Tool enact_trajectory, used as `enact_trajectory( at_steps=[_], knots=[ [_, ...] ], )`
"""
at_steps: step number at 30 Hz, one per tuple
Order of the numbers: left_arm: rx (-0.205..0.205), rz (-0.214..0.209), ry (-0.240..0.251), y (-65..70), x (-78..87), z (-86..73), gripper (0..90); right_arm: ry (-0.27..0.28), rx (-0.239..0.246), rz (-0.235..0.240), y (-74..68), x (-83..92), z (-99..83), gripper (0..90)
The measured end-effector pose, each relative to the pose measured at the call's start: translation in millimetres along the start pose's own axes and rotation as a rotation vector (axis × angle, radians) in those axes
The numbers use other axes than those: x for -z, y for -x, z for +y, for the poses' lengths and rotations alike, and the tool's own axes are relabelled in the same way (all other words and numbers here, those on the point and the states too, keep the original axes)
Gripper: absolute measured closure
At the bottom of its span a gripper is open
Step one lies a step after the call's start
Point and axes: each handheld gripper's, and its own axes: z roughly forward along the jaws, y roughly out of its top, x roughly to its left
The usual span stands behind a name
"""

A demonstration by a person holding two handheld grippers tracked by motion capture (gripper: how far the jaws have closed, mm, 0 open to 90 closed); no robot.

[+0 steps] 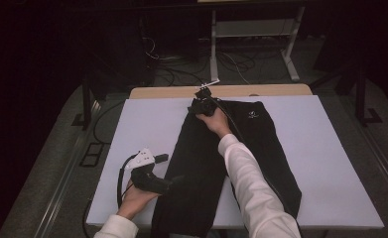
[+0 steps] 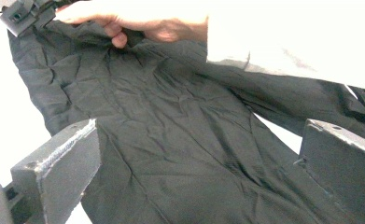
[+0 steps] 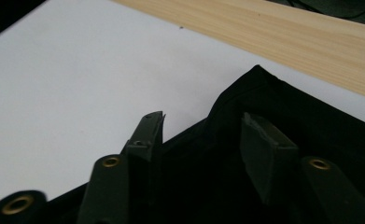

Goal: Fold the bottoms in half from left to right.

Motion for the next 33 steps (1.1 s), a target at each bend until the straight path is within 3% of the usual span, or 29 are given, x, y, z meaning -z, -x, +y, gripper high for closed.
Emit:
enact_trajectory(
  at_steps=[9,15,18,21,25,28,33],
  knots=[
    [0.006,-0.008,0.015,-1.2,1.0,0.5,0.0,-0.042,0.036,-0.048,-8.8,-12.7,-2.3,61.5],
    [0.007,-0.008,0.017,-1.5,1.1,0.6,0.0,-0.055,0.068,-0.085,-15.4,-14.0,-0.5,84.3],
    [0.008,-0.004,0.013,-1.8,1.1,0.5,0.0,-0.059,0.081,-0.093,-17.4,-13.5,0.4,85.6],
    [0.011,0.004,0.004,-1.4,1.0,0.1,0.0,-0.058,0.062,-0.095,-17.1,-11.6,0.3,85.8],
    [0.035,0.023,-0.022,-2.1,4.2,-3.5,0.0,-0.037,0.022,-0.067,-15.4,-7.0,-0.7,86.0],
    [0.058,0.041,-0.04,-2.1,8.5,-4.6,0.0,-0.026,0.02,-0.056,-15.7,-3.2,-1.4,86.0],
    [0.057,0.06,-0.063,-0.1,16.3,-5.0,0.0,-0.004,0.01,-0.04,-15.6,3.2,-2.8,86.0]
  ],
)
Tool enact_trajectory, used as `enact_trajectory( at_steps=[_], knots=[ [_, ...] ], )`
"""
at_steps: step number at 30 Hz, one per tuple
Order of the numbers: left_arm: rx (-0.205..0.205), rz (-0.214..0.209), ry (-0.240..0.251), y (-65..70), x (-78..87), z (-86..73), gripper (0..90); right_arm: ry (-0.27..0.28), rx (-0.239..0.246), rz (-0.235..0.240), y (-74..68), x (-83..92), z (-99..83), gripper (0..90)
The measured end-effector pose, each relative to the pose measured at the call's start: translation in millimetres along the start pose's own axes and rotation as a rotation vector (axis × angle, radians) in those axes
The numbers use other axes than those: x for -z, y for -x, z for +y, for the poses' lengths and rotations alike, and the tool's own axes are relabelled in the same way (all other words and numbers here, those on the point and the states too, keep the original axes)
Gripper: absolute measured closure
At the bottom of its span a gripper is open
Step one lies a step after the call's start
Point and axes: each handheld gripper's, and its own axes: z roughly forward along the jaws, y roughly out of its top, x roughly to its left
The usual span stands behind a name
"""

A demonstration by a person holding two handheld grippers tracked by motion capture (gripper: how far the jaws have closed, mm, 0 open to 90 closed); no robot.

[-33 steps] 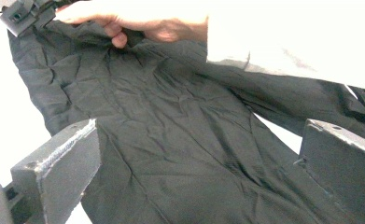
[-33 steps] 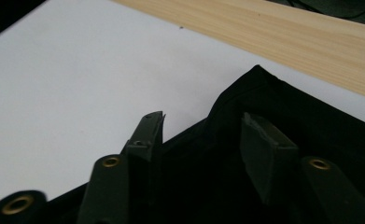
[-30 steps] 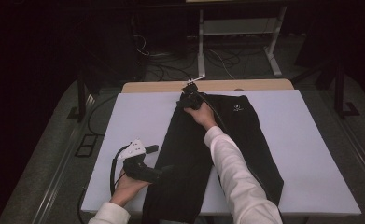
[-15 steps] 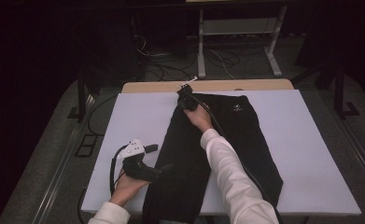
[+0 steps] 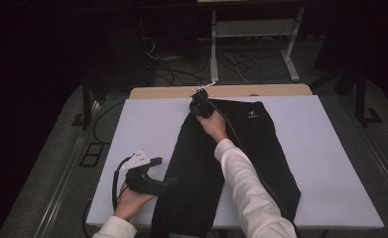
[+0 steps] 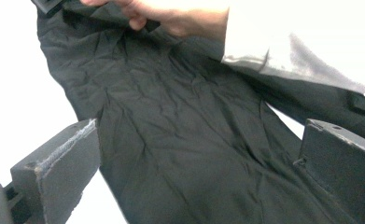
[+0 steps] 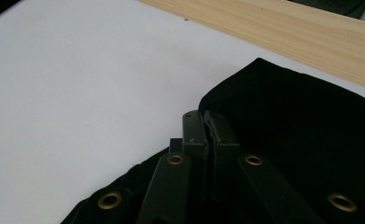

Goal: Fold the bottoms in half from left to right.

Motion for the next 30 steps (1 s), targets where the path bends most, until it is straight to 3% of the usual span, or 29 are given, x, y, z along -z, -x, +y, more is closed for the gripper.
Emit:
enact_trajectory(
  at_steps=[3,16,30],
  knots=[
    [-0.006,-0.015,-0.047,1.6,9.1,-4.2,0.0,0.023,0.014,0.015,-0.8,5.6,-1.9,86.0],
    [0.032,-0.012,-0.128,0.1,25.2,-21.5,0.0,0.047,0.033,0.024,-2.0,16.1,-3.9,86.1],
    [0.011,-0.065,-0.181,9.8,35.9,-35.6,0.0,0.049,0.053,0.009,-5.5,20.6,-2.9,86.1]
  ],
)
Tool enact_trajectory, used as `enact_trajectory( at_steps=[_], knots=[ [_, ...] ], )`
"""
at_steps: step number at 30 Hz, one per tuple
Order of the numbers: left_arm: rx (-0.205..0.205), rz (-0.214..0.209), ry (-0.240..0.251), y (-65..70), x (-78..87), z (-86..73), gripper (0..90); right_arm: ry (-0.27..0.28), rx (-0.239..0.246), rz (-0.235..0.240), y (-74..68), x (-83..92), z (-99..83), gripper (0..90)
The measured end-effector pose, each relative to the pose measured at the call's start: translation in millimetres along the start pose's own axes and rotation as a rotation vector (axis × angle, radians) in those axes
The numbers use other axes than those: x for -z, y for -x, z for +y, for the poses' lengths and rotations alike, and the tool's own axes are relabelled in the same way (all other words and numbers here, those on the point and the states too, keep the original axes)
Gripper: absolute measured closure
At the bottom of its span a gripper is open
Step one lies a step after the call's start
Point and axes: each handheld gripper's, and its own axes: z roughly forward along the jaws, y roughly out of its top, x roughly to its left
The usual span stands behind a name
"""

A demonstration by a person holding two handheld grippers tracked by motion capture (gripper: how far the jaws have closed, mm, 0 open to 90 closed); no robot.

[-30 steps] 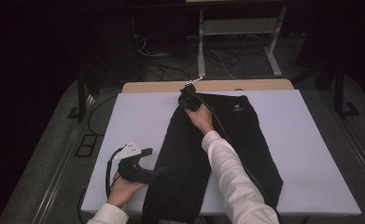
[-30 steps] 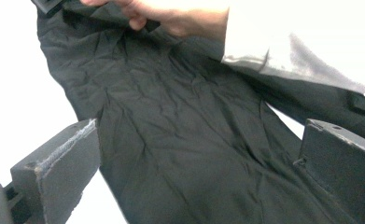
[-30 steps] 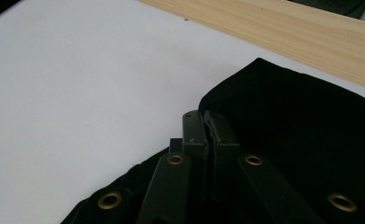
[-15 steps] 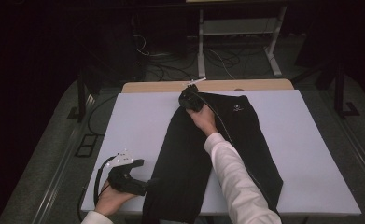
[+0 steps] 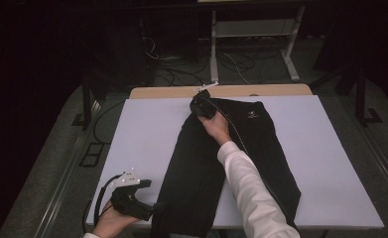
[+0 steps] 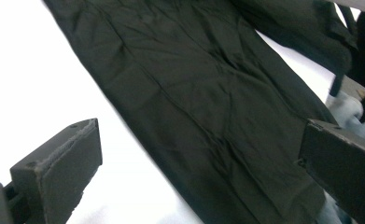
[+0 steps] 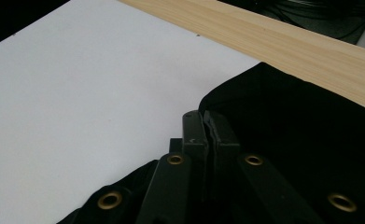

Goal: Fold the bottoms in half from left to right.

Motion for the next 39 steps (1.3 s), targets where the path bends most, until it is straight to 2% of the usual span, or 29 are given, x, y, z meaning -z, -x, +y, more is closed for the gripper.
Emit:
enact_trajectory(
  at_steps=[2,5,13,16,21,23,26,33,35,37,39],
  knots=[
    [-0.013,-0.03,0.001,1.5,1.4,-2.4,0.0,0.002,-0.005,0.002,0.6,0.8,0.4,86.1],
    [-0.044,-0.033,-0.017,4.1,3.0,-4.8,0.0,0.01,-0.004,0.0,0.4,2.6,1.6,86.1],
    [-0.04,-0.049,-0.034,6.1,3.4,-7.5,0.0,0.018,-0.01,0.001,1.6,4.1,2.6,86.0],
    [-0.045,-0.059,-0.058,6.9,3.0,-9.8,0.0,0.019,-0.007,0.0,1.2,4.2,2.6,86.0],
    [-0.035,-0.059,-0.069,5.5,3.0,-13.1,0.0,0.024,-0.008,0.001,0.9,4.2,2.9,86.1],
    [-0.04,-0.064,-0.091,6.5,2.9,-14.4,0.2,0.026,-0.009,0.001,0.9,4.4,2.9,86.0],
    [-0.053,-0.071,-0.111,7.8,3.0,-16.0,8.1,0.027,-0.01,-0.002,1.1,4.6,3.0,86.0],
    [-0.034,-0.092,-0.136,5.9,2.7,-18.5,20.3,0.029,-0.005,-0.004,0.3,5.1,3.7,86.0],
    [-0.035,-0.105,-0.14,5.3,2.2,-20.3,24.7,0.032,-0.004,-0.004,1.2,5.9,4.1,86.1],
    [-0.025,-0.134,-0.141,5.0,1.4,-20.5,32.1,0.035,-0.001,-0.003,1.5,6.5,4.3,86.0],
    [-0.025,-0.142,-0.138,4.9,0.0,-20.1,35.4,0.034,0.0,-0.002,1.4,6.8,4.5,86.1]
  ],
)
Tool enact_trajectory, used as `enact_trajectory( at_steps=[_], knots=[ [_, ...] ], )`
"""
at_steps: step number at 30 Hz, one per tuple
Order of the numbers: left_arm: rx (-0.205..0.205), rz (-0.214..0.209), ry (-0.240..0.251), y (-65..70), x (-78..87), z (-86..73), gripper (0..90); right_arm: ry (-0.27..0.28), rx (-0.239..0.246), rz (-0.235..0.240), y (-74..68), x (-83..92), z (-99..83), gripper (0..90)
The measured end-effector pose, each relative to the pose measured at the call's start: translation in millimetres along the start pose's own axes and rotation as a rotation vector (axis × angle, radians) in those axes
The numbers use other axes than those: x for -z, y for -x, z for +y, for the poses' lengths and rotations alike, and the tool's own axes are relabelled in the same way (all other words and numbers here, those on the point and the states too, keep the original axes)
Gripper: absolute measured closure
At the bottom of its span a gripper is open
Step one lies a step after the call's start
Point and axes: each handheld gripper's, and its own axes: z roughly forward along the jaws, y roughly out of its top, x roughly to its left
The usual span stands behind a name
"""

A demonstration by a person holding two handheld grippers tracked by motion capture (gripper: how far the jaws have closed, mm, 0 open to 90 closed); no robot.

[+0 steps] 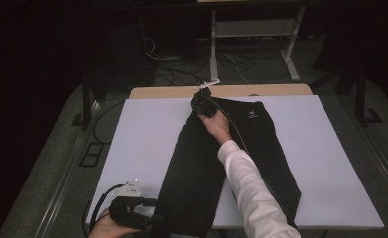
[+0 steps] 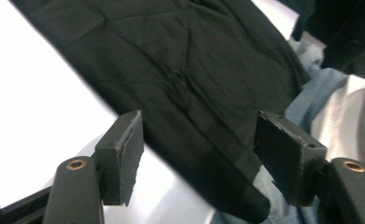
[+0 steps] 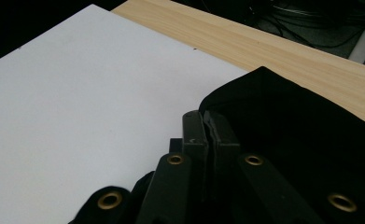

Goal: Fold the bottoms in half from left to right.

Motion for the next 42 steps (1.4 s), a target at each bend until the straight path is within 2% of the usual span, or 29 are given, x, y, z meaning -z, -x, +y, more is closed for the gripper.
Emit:
enact_trajectory(
  at_steps=[5,7,11,15,17,23,27,32,38,42],
  knots=[
    [-0.017,-0.007,-0.01,-2.3,-2.3,2.7,49.3,0.006,0.002,0.003,-0.4,1.1,0.7,86.0],
    [-0.034,0.005,-0.02,-2.9,-2.7,3.4,56.4,0.009,0.005,0.005,-0.7,1.8,1.3,86.0],
    [-0.038,0.007,-0.028,-4.2,-4.3,3.7,71.7,0.011,0.008,0.005,0.2,2.9,1.5,86.0],
    [-0.02,-0.005,-0.04,-7.4,-5.8,5.2,84.4,0.011,0.001,0.008,0.7,3.5,0.9,86.0],
    [-0.017,-0.012,-0.046,-8.6,-6.5,6.3,87.4,0.011,0.002,0.009,0.6,3.6,0.4,86.1],
    [-0.026,-0.021,-0.073,-5.3,-6.9,10.2,88.8,0.011,0.002,0.011,2.1,5.5,0.4,86.1],
    [-0.038,-0.022,-0.064,-3.2,-5.3,13.8,88.8,0.018,-0.001,0.009,5.2,10.2,3.1,86.1],
    [-0.092,-0.02,-0.051,2.2,-5.2,27.6,88.7,0.026,-0.003,0.0,12.5,19.4,7.5,86.1],
    [-0.119,-0.05,-0.012,12.2,-7.0,42.0,88.7,0.022,-0.021,-0.011,26.2,30.6,9.9,86.1],
    [-0.131,-0.078,-0.028,16.8,-15.6,44.3,88.6,0.025,-0.043,-0.012,33.4,36.8,10.1,86.1]
  ],
)
